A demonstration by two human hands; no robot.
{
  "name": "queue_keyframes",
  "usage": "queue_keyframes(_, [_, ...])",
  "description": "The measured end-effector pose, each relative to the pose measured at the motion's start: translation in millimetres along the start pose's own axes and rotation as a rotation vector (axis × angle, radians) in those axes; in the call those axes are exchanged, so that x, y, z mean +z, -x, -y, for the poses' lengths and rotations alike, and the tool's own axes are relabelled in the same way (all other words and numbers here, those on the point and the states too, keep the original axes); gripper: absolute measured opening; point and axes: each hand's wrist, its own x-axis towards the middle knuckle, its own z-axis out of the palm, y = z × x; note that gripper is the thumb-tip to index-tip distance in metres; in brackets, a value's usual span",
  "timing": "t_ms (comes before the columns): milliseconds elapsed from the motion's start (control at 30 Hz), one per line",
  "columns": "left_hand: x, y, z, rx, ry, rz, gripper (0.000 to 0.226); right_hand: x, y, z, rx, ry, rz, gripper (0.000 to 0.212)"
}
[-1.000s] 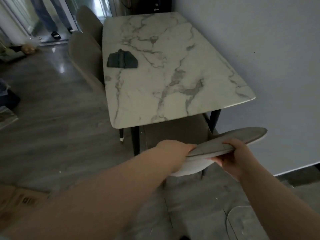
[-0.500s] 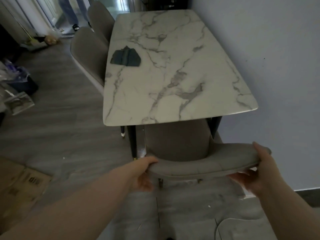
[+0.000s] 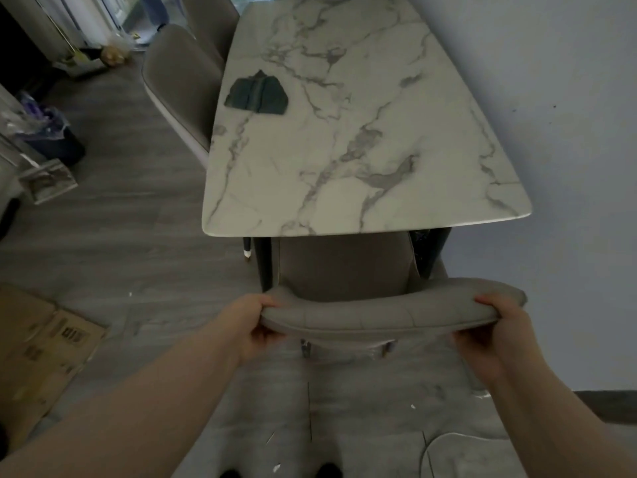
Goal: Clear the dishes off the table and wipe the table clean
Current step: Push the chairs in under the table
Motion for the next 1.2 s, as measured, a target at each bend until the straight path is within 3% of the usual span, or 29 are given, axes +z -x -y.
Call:
queue_keyframes(367, [-9, -7, -12, -0.058, -0.157, 0.060, 0.004, 1, 2, -12, 0.026, 0.061, -0.040, 0.010])
queue_keyframes(600, [-9, -6, -4, -0.044, -0.250, 0.044, 0.017, 1, 5, 4, 0.041, 0.256, -0.131, 0.028])
queue_keyframes(800, [12, -2, 5, -0.051, -0.196, 0.062, 0.030, 6, 1, 20, -0.012, 0.235, -0.188, 0.014])
queue_keyframes(967, [12, -3, -9, -0.060, -0.211, 0.055, 0.025, 7, -3, 17, -0.019, 0.173, -0.142, 0.029])
queue_keyframes(1200, [9, -2, -2, -0.029, -0.258, 0.090, 0.027, 1, -5, 17, -0.032, 0.186, -0.162, 0.014])
